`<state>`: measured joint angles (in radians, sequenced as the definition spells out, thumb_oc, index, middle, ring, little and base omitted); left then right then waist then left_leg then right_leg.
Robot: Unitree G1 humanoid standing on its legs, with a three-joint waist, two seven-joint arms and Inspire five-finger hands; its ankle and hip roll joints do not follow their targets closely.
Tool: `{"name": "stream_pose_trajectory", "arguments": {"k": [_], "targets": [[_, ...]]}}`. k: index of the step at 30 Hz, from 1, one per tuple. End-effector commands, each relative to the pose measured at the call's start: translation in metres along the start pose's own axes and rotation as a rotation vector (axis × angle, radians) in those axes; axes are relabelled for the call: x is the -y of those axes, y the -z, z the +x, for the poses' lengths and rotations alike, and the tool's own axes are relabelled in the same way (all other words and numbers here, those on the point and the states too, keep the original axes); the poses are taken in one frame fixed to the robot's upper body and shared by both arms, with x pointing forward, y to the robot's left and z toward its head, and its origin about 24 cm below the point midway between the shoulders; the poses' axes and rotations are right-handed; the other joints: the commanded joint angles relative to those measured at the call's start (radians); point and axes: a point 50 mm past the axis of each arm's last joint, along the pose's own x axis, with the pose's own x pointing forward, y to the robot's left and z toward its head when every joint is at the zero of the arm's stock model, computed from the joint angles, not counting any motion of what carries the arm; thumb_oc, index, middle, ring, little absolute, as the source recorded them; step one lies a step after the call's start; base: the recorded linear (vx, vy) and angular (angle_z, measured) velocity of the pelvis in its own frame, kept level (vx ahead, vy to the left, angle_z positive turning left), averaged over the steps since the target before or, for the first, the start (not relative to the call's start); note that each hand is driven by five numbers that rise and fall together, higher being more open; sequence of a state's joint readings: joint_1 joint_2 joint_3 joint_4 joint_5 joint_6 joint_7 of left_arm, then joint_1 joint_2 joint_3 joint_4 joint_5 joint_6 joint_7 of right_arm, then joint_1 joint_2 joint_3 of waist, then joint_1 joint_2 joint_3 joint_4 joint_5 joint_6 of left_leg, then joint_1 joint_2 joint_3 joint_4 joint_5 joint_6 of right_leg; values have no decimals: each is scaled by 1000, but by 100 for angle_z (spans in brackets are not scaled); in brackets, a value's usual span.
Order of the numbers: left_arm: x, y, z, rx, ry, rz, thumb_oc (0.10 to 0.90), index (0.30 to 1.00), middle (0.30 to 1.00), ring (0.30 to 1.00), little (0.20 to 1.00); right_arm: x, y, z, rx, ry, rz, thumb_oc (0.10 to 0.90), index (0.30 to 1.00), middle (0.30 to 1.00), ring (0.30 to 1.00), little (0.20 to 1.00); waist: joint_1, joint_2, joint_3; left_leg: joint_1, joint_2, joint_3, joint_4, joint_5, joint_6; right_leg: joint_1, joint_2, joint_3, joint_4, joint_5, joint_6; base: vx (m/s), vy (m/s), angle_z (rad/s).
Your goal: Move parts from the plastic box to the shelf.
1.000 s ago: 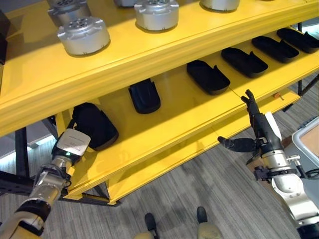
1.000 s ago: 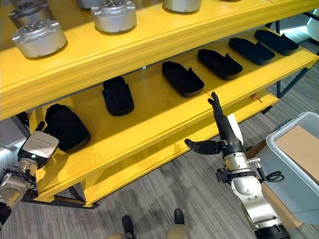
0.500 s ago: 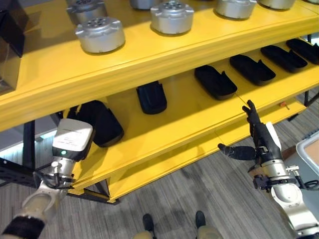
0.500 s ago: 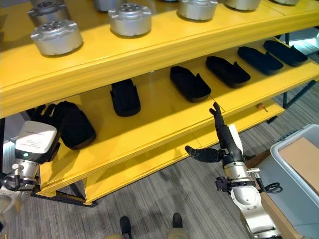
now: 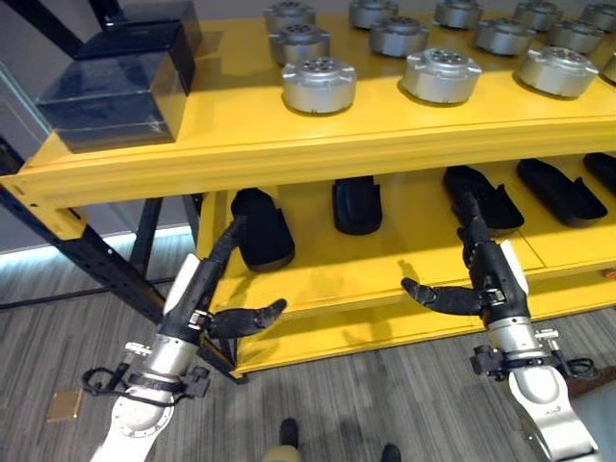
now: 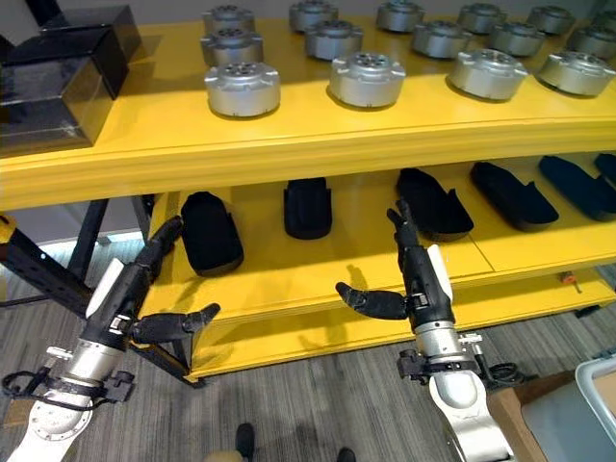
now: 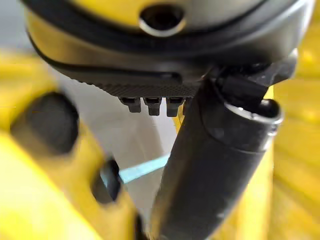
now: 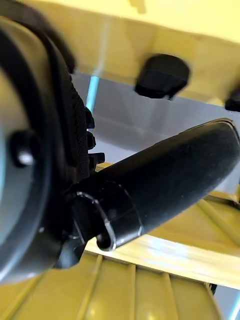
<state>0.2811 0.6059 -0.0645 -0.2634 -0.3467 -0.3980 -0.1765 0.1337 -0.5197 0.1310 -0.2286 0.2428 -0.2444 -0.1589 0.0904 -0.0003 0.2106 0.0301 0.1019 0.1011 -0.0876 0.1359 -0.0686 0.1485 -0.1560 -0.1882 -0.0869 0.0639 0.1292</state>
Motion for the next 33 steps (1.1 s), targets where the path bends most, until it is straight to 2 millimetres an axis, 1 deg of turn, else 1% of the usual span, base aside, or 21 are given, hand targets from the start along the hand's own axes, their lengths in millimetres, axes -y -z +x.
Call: {"name": "stream_pose_trajectory", "arguments": {"k": [1, 2, 5, 6, 7, 8, 10, 11, 12, 16, 20, 21, 25, 29, 30, 31, 32, 33], "targets": [[3, -29, 24, 223, 260, -228, 900, 1000, 1000, 1000, 1000, -8, -47, 28, 298, -69, 70, 900, 1000, 1000, 1000, 1000, 9, 10, -44, 64, -9, -11, 3, -149, 14, -7, 7, -87, 87, -131, -11, 1, 16, 14], [7, -26, 24, 216, 303, -293, 900, 1000, 1000, 1000, 1000, -12, -45, 31, 288, -95, 96, 900, 1000, 1000, 1000, 1000, 13, 13, -45, 63, -10, -14, 1, -147, 14, -6, 7, -93, 86, -130, -12, -5, 28, 13], [14, -25, 22, 229, 384, -360, 900, 1000, 1000, 1000, 1000, -20, -42, 33, 272, -135, 114, 900, 1000, 1000, 1000, 1000, 20, 18, -45, 62, -11, -18, 0, -144, 13, -6, 4, -104, 87, -130, -14, -8, 22, 9], [19, -24, 21, 238, 434, -419, 900, 1000, 1000, 1000, 1000, -25, -38, 35, 254, -155, 120, 900, 1000, 1000, 1000, 1000, 25, 20, -46, 60, -11, -21, 0, -142, 13, -6, 3, -107, 89, -131, -17, -5, 19, 5], [21, -23, 21, 235, 451, -439, 900, 1000, 1000, 1000, 1000, -27, -36, 36, 250, -158, 119, 900, 1000, 1000, 1000, 1000, 27, 21, -46, 59, -12, -23, 0, -142, 13, -6, 3, -108, 89, -131, -18, 7, 37, 12], [25, -20, 20, 237, 487, -539, 900, 1000, 1000, 1000, 1000, -33, -30, 39, 227, -178, 130, 900, 1000, 1000, 1000, 1000, 33, 24, -47, 58, -14, -30, 0, -141, 13, -4, 3, -110, 91, -134, -21, 14, 33, 12], [29, -17, 20, 226, 501, -606, 900, 1000, 1000, 1000, 1000, -38, -26, 40, 210, -186, 140, 900, 1000, 1000, 1000, 1000, 40, 25, -47, 58, -16, -35, 0, -141, 14, -3, 3, -112, 94, -135, -24, 15, 25, 10], [36, -14, 19, 216, 544, -690, 900, 1000, 1000, 1000, 1000, -42, -23, 41, 196, -195, 151, 900, 1000, 1000, 1000, 1000, 46, 26, -47, 56, -18, -42, 0, -140, 15, -3, 3, -114, 97, -137, -27, 10, 12, 15], [40, -11, 17, 210, 573, -730, 900, 1000, 1000, 1000, 1000, -43, -21, 42, 192, -198, 149, 900, 1000, 1000, 1000, 1000, 49, 26, -46, 54, -19, -47, 0, -140, 16, -3, 4, -116, 100, -139, -29, 6, 10, 18], [46, -6, 15, 227, 555, -818, 900, 1000, 1000, 1000, 1000, -53, -13, 50, 164, -188, 138, 900, 1000, 1000, 1000, 1000, 70, 29, -38, 51, -23, -68, 0, -136, 17, -1, 3, -126, 111, -145, -37, 9, 11, 17], [47, -6, 14, 245, 548, -830, 900, 1000, 1000, 1000, 1000, -58, -5, 56, 136, -134, 118, 900, 1000, 1000, 1000, 1000, 94, 33, -31, 46, -28, -88, 0, -131, 20, 1, 2, -134, 114, -146, -46, 8, 7, 22], [47, -8, 11, 290, 576, -841, 900, 1000, 1000, 1000, 1000, -60, 0, 63, 106, -99, 111, 900, 1000, 1000, 1000, 1000, 112, 41, -25, 40, -31, -101, 0, -127, 22, 1, 0, -145, 117, -147, -51, 4, 16, 27], [45, -11, 10, 326, 575, -846, 900, 1000, 1000, 1000, 1000, -60, 5, 67, 89, -80, 91, 900, 1000, 1000, 1000, 1000, 126, 47, -20, 37, -33, -112, 0, -123, 23, 2, -2, -153, 121, -147, -55, 5, 10, 9], [36, -11, 8, 312, 503, -805, 900, 1000, 1000, 1000, 1000, -61, 11, 75, 66, -43, 59, 900, 1000, 1000, 1000, 1000, 153, 57, -14, 30, -40, -134, 2, -116, 26, 3, -4, -167, 129, -151, -61, 21, 20, 11], [36, -11, 8, 312, 502, -805, 900, 1000, 1000, 1000, 1000, -61, 11, 75, 66, -43, 59, 900, 1000, 1000, 1000, 1000, 153, 56, -13, 30, -40, -135, 3, -116, 26, 3, -5, -167, 129, -151, -61, 21, 11, 7], [33, -9, 6, 295, 483, -779, 900, 1000, 1000, 1000, 1000, -58, 12, 78, 63, -17, 47, 900, 1000, 1000, 1000, 1000, 164, 60, -12, 27, -42, -144, 4, -114, 27, 4, -6, -175, 131, -152, -63, 13, 6, 9], [33, -9, 6, 295, 483, -779, 900, 1000, 1000, 1000, 1000, -58, 12, 78, 63, -17, 47, 900, 1000, 1000, 1000, 1000, 164, 60, -12, 27, -42, -144, 4, -114, 27, 4, -6, -175, 131, -153, -63, 24, 9, 7], [31, -8, 4, 281, 475, -769, 900, 1000, 1000, 1000, 1000, -54, 12, 80, 60, 20, 35, 900, 1000, 1000, 1000, 1000, 173, 62, -12, 23, -44, -152, 6, -113, 28, 4, -6, -181, 134, -154, -64, 23, 6, 4]]}}
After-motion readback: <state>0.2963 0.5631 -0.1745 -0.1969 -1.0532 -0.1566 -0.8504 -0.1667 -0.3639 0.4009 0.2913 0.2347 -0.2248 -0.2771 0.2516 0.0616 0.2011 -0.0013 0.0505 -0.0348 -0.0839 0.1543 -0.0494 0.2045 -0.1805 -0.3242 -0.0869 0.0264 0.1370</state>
